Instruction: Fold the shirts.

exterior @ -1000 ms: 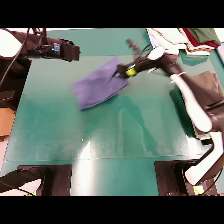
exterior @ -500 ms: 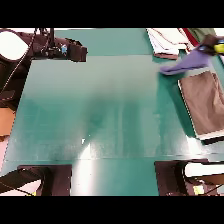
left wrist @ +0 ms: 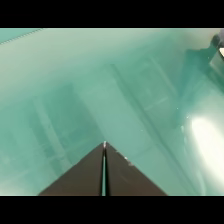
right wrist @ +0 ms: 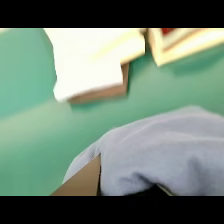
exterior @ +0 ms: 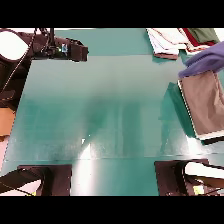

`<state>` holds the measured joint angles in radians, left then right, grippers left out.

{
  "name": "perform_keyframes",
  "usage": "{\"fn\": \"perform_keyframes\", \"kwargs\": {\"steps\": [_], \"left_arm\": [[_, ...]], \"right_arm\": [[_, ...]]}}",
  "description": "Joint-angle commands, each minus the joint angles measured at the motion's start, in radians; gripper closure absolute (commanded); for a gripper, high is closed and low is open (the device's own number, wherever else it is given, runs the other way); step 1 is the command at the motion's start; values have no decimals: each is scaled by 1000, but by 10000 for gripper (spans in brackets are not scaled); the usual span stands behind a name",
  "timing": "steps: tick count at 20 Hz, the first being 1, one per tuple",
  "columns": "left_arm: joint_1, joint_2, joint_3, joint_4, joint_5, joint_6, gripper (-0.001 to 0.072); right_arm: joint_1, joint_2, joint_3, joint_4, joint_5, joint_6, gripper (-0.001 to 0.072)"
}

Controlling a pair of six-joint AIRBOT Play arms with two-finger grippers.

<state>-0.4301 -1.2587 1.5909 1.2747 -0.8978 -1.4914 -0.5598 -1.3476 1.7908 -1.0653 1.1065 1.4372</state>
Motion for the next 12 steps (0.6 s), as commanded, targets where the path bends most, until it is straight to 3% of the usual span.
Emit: {"fn": "perform_keyframes", "kwargs": {"steps": [1, 5, 12], "left_arm": [[0, 0, 0, -3, -2, 0, 685], [0, 0, 0, -3, -16, 0, 685], [0, 0, 0, -3, -45, 1, 685]], "right_arm": [[3, 86, 0, -15, -21, 2, 697], [3, 185, -72, -168, 116, 33, 697], [-164, 488, -602, -293, 279, 40, 696]]}}
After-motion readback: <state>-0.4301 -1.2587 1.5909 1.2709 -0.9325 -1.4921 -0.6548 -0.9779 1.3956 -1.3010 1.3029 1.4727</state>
